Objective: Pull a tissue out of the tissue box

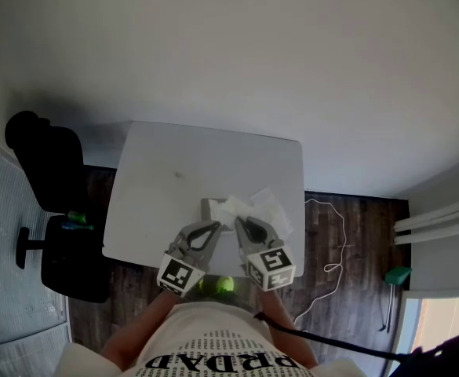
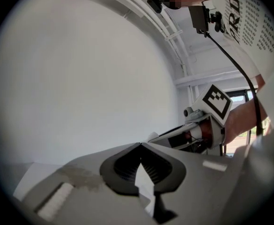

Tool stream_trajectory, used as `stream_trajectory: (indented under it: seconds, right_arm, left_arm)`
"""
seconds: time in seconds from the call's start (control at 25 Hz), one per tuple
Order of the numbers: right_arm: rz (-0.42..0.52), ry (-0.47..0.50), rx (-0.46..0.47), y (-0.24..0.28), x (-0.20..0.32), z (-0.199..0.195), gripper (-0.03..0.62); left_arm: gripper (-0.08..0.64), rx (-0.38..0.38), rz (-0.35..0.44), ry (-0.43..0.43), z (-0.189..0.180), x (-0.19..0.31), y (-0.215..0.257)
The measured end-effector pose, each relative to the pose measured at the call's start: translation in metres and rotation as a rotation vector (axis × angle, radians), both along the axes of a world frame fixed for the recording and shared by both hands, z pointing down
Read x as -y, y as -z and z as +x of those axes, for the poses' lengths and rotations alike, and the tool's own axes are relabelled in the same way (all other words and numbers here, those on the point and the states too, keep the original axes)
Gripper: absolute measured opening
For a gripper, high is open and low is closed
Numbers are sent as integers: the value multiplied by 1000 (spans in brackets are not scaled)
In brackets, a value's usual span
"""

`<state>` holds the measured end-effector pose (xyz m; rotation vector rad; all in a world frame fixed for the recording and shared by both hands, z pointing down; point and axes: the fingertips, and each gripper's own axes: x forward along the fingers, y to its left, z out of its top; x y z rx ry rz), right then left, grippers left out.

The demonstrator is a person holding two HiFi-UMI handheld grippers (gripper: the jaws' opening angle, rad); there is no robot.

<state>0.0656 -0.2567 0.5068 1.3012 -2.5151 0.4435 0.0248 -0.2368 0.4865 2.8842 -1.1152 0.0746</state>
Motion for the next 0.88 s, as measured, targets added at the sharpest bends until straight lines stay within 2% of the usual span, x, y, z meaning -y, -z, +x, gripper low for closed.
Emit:
stream_trajectory:
  seconds: [0.24,0.68,0.88]
  right_arm:
    - [44,-4,17,26,-1,7,9]
    - [141,18,30,72,-10,10,10]
    - [161,20,36,80,-15,17,9]
  left_arm:
    - [-3,54,3,-21,4,-1,1]
    - [-3,22,22,1,4,4,47]
    - [-3,48,29,-5,6,5,49]
